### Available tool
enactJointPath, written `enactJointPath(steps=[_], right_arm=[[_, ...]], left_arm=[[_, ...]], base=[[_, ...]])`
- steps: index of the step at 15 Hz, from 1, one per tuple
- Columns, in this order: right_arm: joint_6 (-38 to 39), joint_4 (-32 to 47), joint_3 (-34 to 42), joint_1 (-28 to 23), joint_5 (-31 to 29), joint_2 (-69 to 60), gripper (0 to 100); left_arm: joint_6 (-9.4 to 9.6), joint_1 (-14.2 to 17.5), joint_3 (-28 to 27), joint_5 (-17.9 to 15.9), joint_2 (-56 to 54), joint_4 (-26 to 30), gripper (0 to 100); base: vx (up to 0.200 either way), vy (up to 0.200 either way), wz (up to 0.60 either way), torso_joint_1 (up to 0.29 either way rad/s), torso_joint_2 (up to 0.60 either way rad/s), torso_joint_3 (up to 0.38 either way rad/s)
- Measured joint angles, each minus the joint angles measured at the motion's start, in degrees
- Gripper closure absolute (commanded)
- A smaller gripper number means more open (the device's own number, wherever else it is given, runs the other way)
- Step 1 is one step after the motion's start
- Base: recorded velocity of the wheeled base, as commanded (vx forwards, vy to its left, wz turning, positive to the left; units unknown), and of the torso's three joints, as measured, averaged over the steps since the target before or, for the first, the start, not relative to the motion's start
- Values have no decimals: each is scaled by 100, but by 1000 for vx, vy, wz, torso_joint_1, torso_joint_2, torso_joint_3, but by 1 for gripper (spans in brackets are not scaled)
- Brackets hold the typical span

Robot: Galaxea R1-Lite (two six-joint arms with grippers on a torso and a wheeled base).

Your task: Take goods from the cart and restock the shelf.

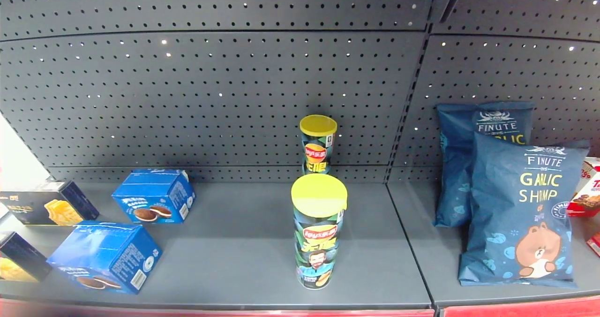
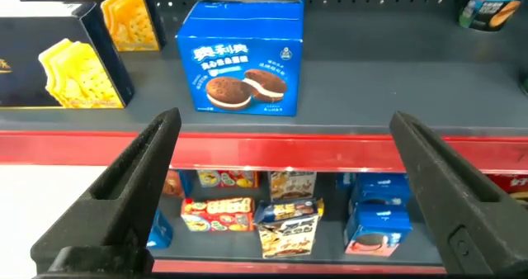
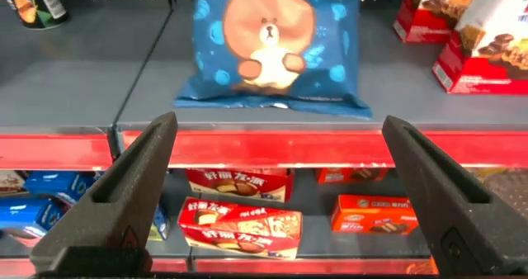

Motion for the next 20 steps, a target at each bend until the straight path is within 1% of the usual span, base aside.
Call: enactJointPath(steps=[4, 6, 13, 15, 20], right_arm=[[2, 9, 0, 0, -2, 0, 0], [5, 13, 0, 7, -7, 0, 0], [2, 11, 0, 2, -5, 0, 0], [2, 11, 0, 5, -2, 0, 0], [2, 9, 0, 2, -5, 0, 0]], left_arm=[[-11, 5, 0, 5, 0, -2, 0], [1, 9, 0, -13, 0, -5, 0], [0, 5, 0, -13, 0, 0, 0], [-5, 9, 0, -6, 0, -2, 0], [-2, 6, 0, -6, 0, -2, 0]], base=[[0, 0, 0, 0, 0, 0], [0, 200, 0, 2, 2, 2], [0, 0, 0, 0, 0, 0], [0, 200, 0, 2, 5, -2], [0, 0, 0, 0, 0, 0]])
